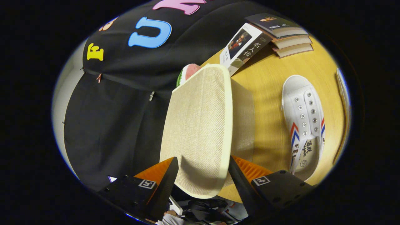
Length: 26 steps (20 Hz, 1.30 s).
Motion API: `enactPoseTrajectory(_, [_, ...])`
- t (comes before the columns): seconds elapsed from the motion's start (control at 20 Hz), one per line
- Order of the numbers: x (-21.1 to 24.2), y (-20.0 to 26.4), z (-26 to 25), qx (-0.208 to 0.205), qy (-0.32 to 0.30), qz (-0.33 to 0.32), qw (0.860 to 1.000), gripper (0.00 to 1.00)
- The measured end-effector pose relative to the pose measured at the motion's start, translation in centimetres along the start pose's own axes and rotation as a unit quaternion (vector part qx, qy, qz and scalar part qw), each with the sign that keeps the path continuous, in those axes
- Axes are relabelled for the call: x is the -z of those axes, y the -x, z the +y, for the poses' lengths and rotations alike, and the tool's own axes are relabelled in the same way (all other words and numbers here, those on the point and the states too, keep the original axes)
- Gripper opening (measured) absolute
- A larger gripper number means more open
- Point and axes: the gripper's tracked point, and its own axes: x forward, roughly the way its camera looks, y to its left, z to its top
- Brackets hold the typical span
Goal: Open the storage box then place both shoes into the box .Put the left shoe in first, then the right shoe, with the right side of both shoes facing outward in a uniform manner.
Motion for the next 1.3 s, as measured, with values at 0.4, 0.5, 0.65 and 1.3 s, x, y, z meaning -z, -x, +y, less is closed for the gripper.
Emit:
enactPoseTrajectory(0.4, [0.0, 0.0, -0.1, 0.008, -0.048, 0.028, 0.998, 0.58])
enactPoseTrajectory(0.5, [0.0, 0.3, 0.1, 0.008, -0.054, 0.027, 0.998, 0.44])
enactPoseTrajectory(0.65, [-0.3, 0.3, 0.6, 0.005, -0.060, 0.026, 0.998, 0.18])
enactPoseTrajectory(1.3, [-0.9, 2.5, 3.6, 0.007, -0.039, 0.012, 0.999, 0.05])
